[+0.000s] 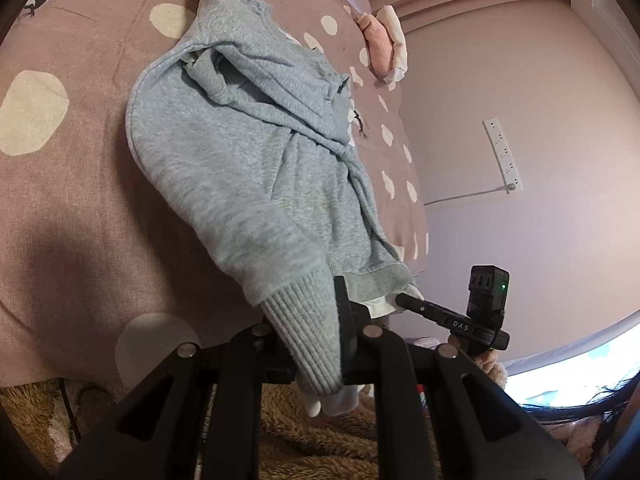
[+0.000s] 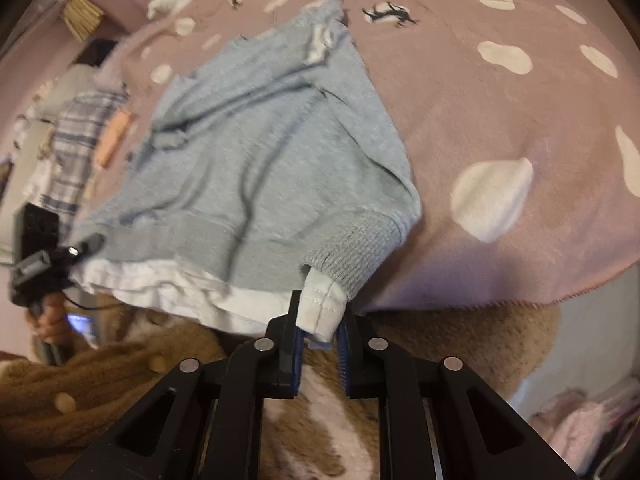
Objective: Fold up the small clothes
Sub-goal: 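Lift the hem with both grippers, fold it over toward the collar, open, then grasp the folded edge of the shirt with both grippers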
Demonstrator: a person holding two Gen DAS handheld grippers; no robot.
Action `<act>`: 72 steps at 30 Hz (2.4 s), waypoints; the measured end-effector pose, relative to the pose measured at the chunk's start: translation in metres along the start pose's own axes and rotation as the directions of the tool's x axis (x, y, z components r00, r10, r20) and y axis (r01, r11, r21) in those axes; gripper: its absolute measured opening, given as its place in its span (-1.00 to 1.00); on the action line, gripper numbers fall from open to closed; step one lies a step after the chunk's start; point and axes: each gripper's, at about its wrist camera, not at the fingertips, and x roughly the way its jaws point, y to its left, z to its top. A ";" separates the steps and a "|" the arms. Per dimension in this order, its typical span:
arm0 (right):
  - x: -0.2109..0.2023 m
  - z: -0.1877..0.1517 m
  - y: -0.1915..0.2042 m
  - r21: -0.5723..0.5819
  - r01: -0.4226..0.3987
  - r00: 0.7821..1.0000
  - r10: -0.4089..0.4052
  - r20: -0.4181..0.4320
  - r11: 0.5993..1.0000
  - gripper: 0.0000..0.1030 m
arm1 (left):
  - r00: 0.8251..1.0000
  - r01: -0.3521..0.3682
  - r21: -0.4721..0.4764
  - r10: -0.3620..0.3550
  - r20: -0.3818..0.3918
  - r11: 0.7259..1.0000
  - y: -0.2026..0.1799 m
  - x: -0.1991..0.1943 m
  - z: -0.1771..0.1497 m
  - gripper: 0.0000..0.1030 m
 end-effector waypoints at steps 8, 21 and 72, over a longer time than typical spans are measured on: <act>-0.006 0.049 -0.002 0.030 -0.172 0.978 0.167 0.127 0.985 -0.78 | 0.997 0.014 -0.037 -0.012 0.071 0.999 0.004 -0.006 0.034 -0.76; 0.040 0.118 -0.023 0.177 -0.137 0.964 0.090 0.249 0.975 -0.82 | 0.988 -0.038 -0.189 0.065 0.142 0.981 0.050 0.014 0.104 -0.72; 0.041 0.120 -0.016 -0.012 0.153 0.951 -0.143 0.274 0.988 -0.72 | 0.804 -0.579 0.185 0.518 0.292 0.794 0.036 0.060 0.127 -0.34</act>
